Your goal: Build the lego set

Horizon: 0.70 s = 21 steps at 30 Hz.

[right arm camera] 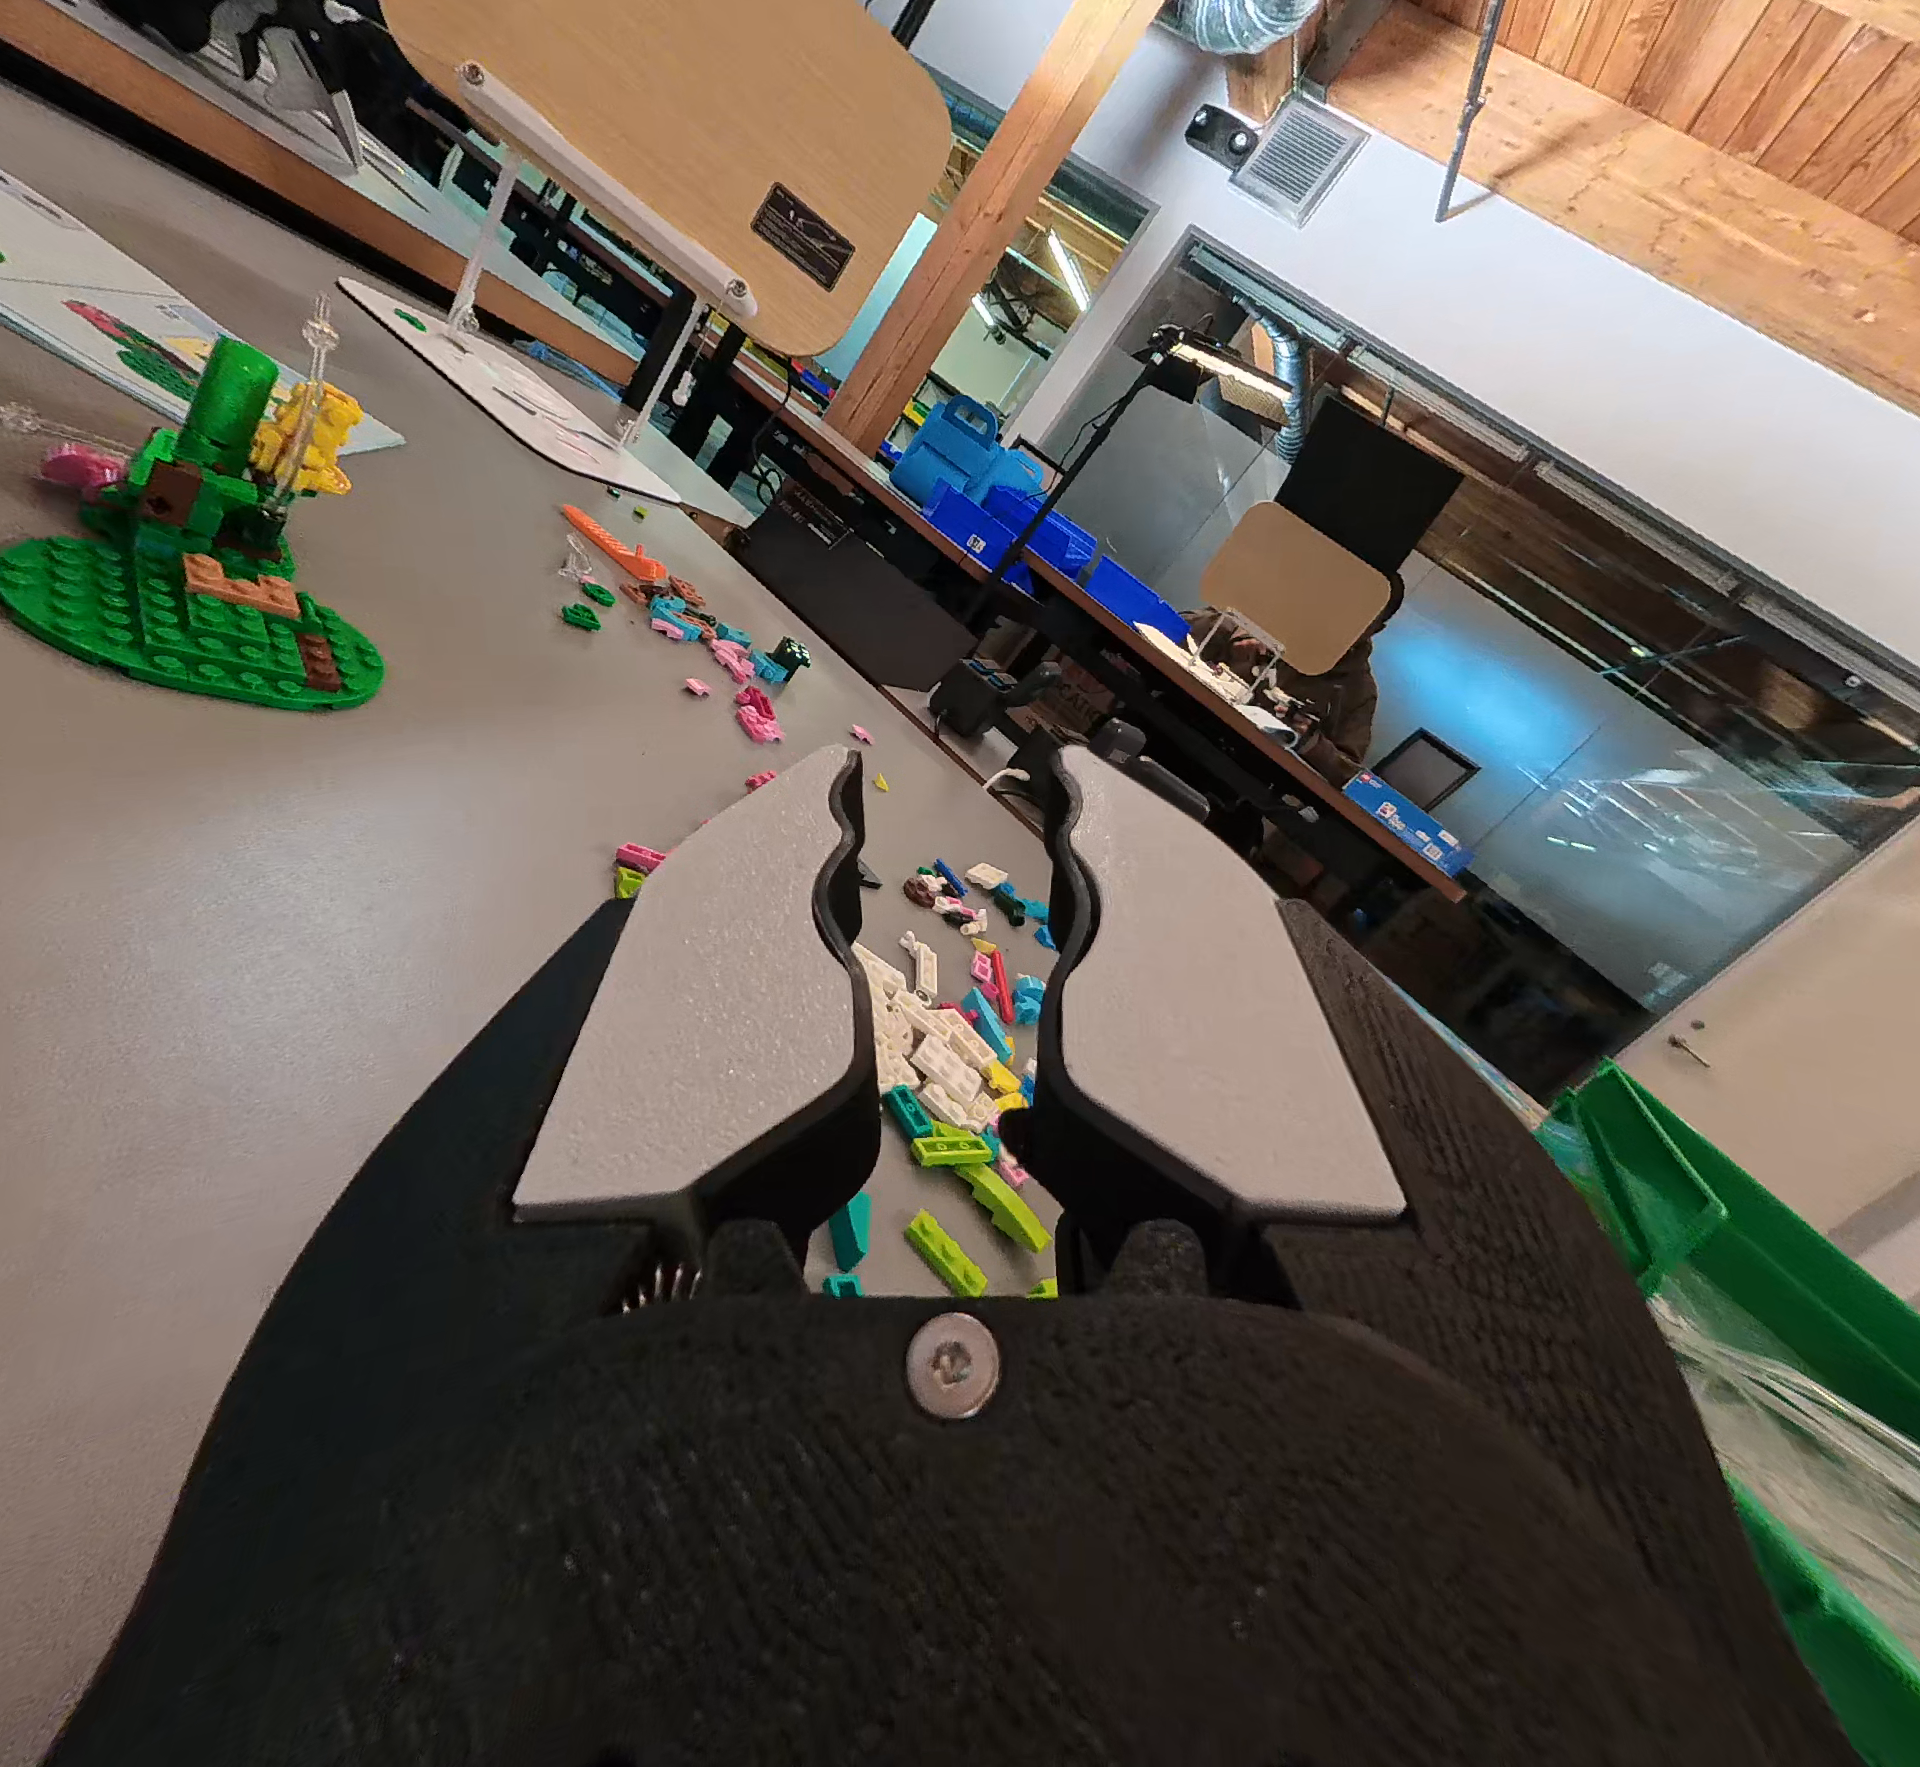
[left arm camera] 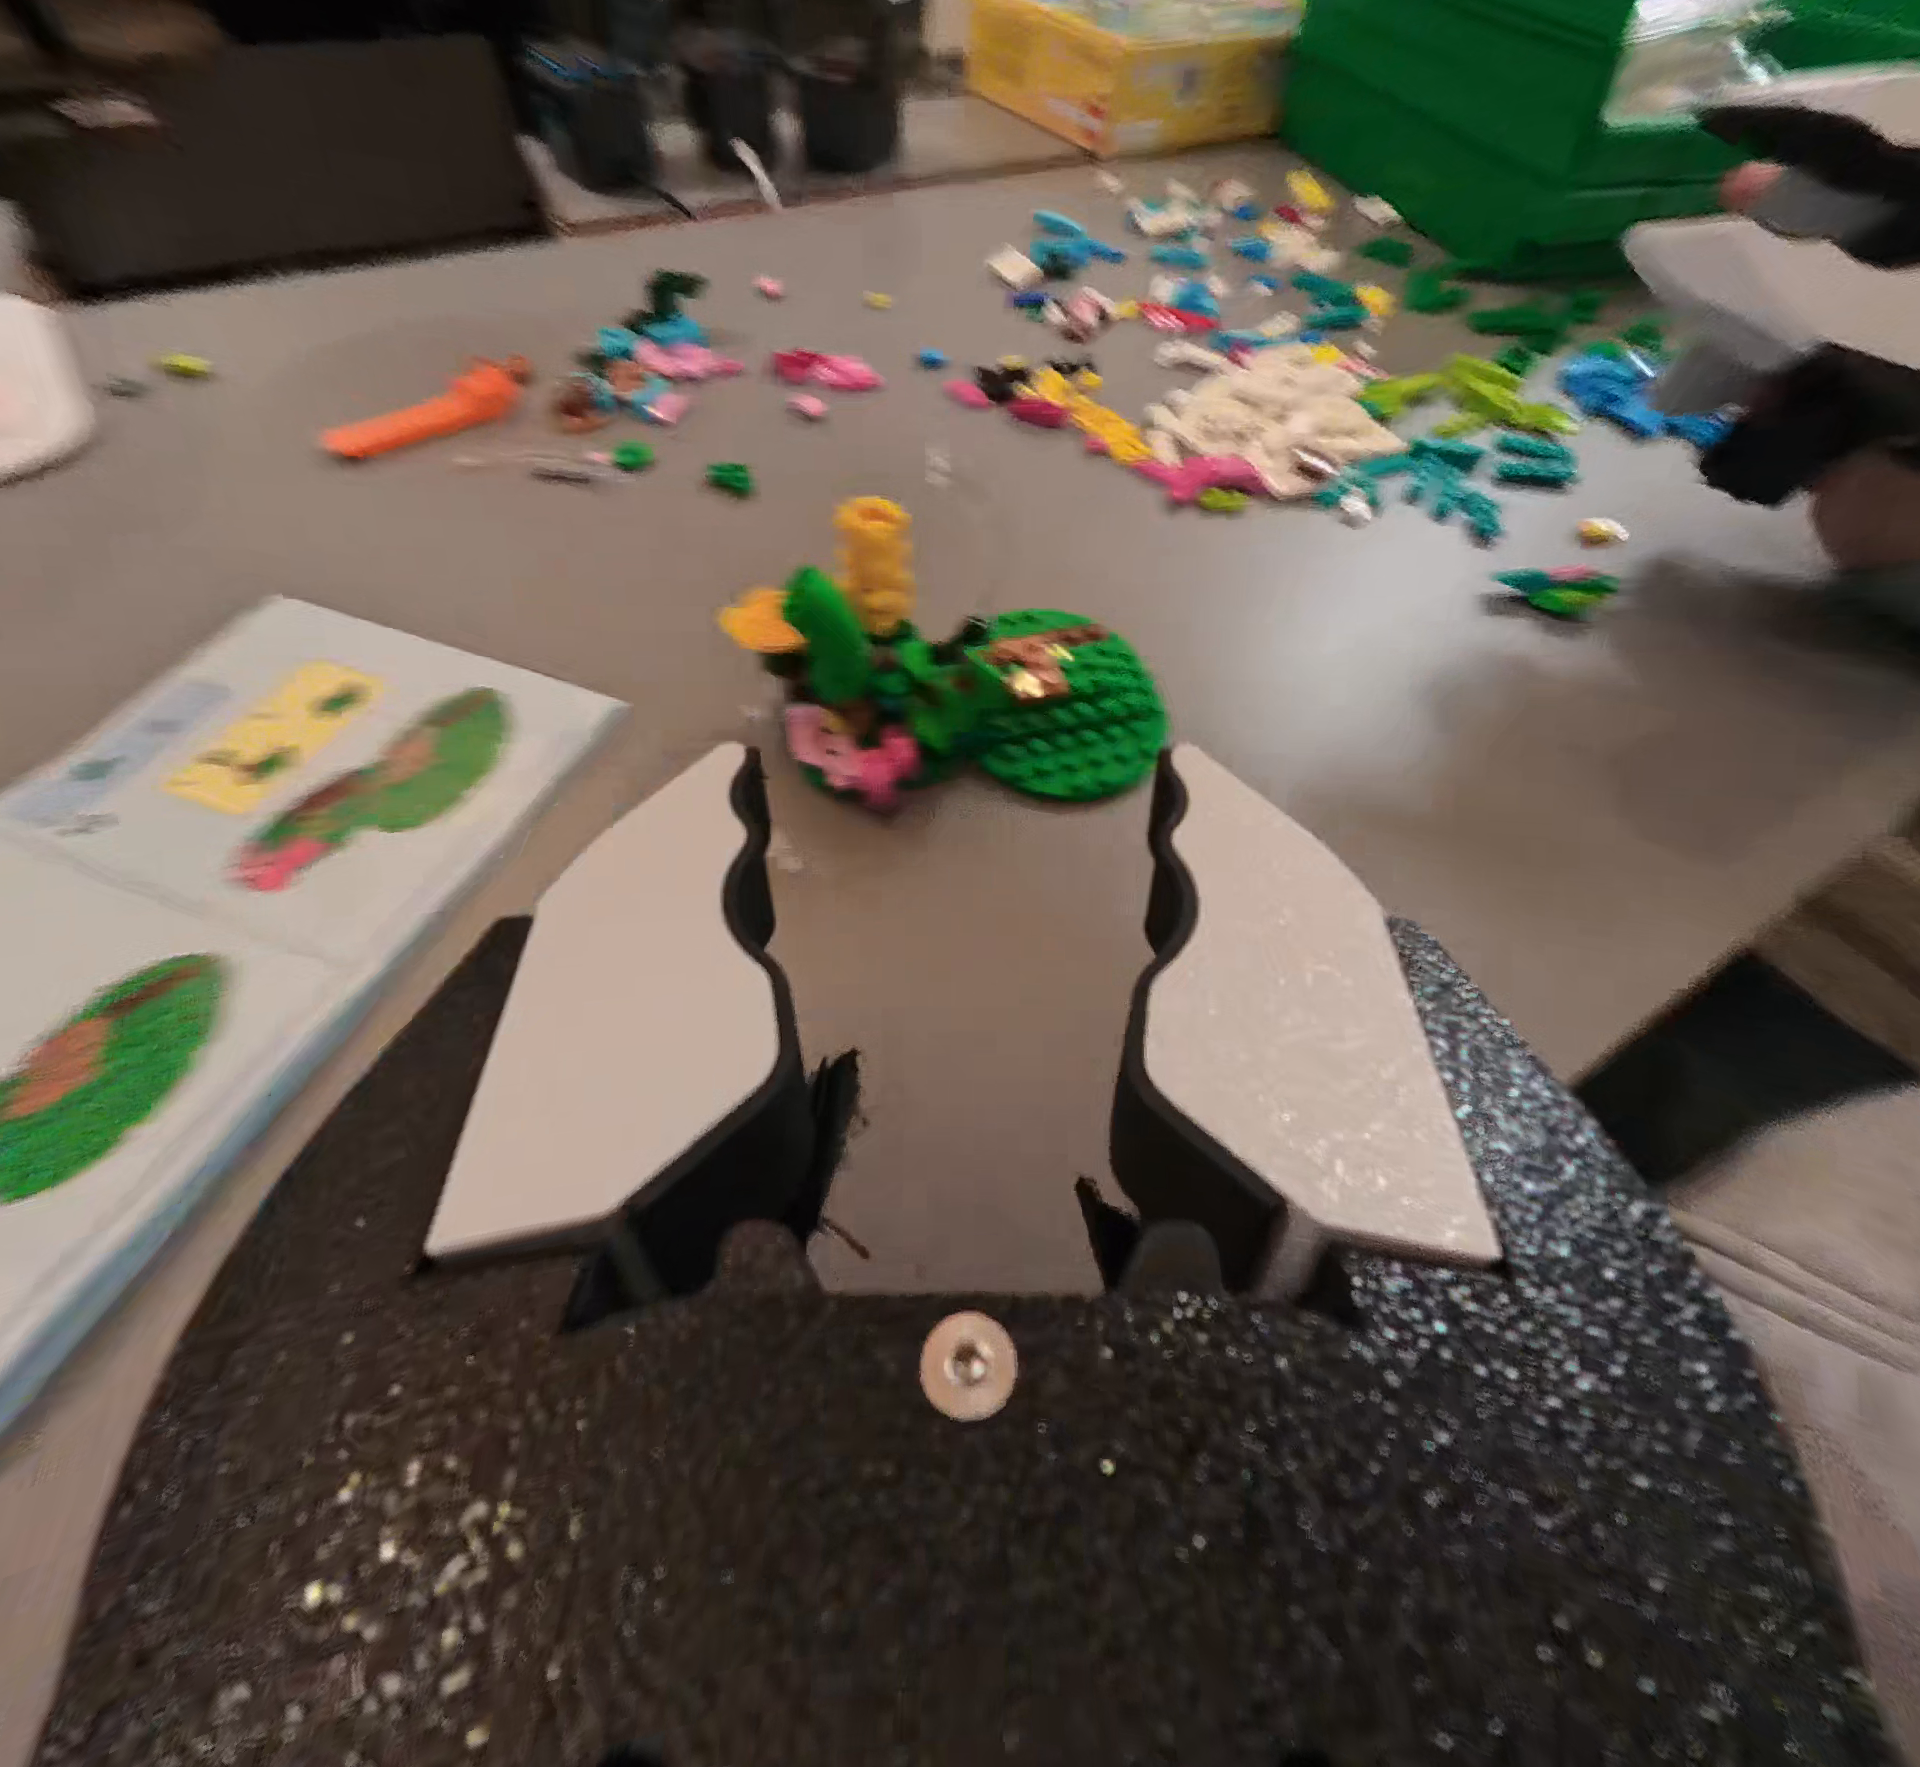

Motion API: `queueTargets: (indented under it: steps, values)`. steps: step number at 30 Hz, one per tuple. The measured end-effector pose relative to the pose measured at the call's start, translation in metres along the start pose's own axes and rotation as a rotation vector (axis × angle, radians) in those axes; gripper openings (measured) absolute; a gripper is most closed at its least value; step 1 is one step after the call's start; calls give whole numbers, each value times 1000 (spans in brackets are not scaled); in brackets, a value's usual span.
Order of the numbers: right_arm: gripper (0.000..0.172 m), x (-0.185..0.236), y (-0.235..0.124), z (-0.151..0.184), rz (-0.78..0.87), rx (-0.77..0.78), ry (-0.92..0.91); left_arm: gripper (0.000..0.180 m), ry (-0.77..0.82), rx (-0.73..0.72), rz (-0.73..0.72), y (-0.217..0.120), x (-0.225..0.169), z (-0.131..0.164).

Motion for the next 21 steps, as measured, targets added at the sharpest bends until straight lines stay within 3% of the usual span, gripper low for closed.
queueTargets:
  steps: [4, 7, 11, 21]
  values:
    - [31, 0, 1, 0, -7, -1, 14, 75, -59, 209, 158, 19, -38, 15]
    - [30, 0, 1, 0, -6, -6, 16, 70, -88, 339, 154, 31, -50, 25]
    - [28, -1, 0, 0, -3, -13, 16, 67, -54, 361, 106, 45, -53, 23]
    - [25, -3, 0, -1, -3, -31, 22, 78, -86, 396, 164, 70, -63, 21]
Point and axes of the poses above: each gripper's, where its closed fingertips meet, y out along the fingers, z out of its underside, x = y × z across the jaws, the point moved 6 cm from there along -y, back along the fingers, and after that the axes turned 8 degrees about -z, right-handed, at the moved point
